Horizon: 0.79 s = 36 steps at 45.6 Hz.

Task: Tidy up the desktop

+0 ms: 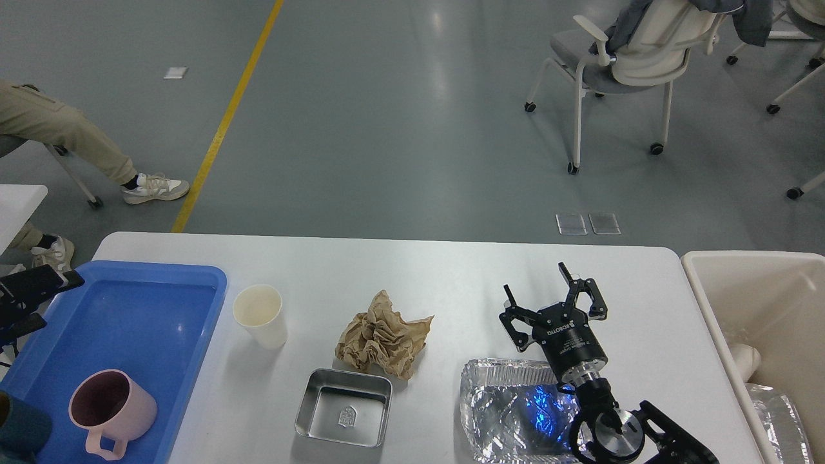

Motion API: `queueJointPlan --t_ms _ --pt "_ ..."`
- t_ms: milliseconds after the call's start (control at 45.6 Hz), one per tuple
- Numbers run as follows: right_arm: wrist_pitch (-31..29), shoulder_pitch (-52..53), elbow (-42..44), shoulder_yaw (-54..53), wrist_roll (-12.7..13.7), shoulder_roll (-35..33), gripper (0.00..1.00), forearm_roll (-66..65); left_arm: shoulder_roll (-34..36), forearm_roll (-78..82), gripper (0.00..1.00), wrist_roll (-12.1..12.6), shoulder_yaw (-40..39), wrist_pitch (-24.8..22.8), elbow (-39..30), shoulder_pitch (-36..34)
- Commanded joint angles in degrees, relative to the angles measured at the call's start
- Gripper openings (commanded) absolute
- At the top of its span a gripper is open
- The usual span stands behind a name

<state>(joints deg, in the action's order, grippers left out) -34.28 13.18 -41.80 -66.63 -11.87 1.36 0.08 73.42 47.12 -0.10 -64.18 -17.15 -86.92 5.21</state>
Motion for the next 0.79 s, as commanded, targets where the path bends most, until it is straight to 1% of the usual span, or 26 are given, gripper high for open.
queueJointPlan --t_ms 0,88,132,197,241,329,373,461,570,592,658,768 --pt "0.0 0.0 -0.1 0.0 0.0 0.2 1.00 0.0 1.3 0.8 0.97 0.0 0.1 -2.3 0.0 -0.8" --pt "0.0 0.1 -0.1 0.0 0.0 0.3 1.00 0.0 4.3 2.3 0.97 -0.4 0.0 -7.1 -0.1 -3.4" --pt "0.0 0.1 -0.1 0.0 0.0 0.3 1.00 0.0 4.6 4.2 0.97 -0.7 0.0 -9.5 -0.1 -5.1" --pt "0.0 0.1 -0.2 0.0 0.0 0.4 1.00 0.0 4.5 10.4 0.97 -1.0 0.1 -12.9 -0.2 -8.6" --pt "0.0 0.1 -0.2 0.0 0.0 0.4 1.00 0.0 4.1 15.4 0.97 -1.9 0.4 -15.3 -0.2 -11.2" --pt "0.0 0.1 -0.3 -0.1 0.0 0.7 1.00 0.0 1.1 25.5 0.97 -4.6 0.5 -21.7 -0.2 -17.4" --pt "0.0 0.1 -0.3 -0.2 0.0 0.9 1.00 0.0 -0.4 30.1 0.97 -5.3 0.8 -24.8 -0.2 -20.8" --pt "-0.1 0.1 -0.4 -0.2 0.0 1.3 1.00 0.0 -5.1 37.2 0.97 -5.6 1.5 -30.6 -0.2 -26.8" --pt "-0.2 0.2 -0.5 -0.2 0.0 1.9 1.00 0.0 -10.9 42.2 0.97 -5.4 4.1 -37.0 -0.8 -33.6" --pt "-0.2 0.2 -0.5 -0.2 0.0 1.9 1.00 0.0 -11.8 43.1 0.97 -5.4 5.1 -37.8 -0.9 -34.9" --pt "-0.2 0.2 -0.6 -0.2 0.0 2.0 1.00 0.0 -14.3 45.5 0.97 -5.5 9.7 -37.8 -1.5 -39.5" --pt "-0.2 0.2 -0.6 -0.2 0.0 2.0 1.00 0.0 -16.9 46.8 0.97 -5.5 20.6 -37.8 -1.7 -48.7"
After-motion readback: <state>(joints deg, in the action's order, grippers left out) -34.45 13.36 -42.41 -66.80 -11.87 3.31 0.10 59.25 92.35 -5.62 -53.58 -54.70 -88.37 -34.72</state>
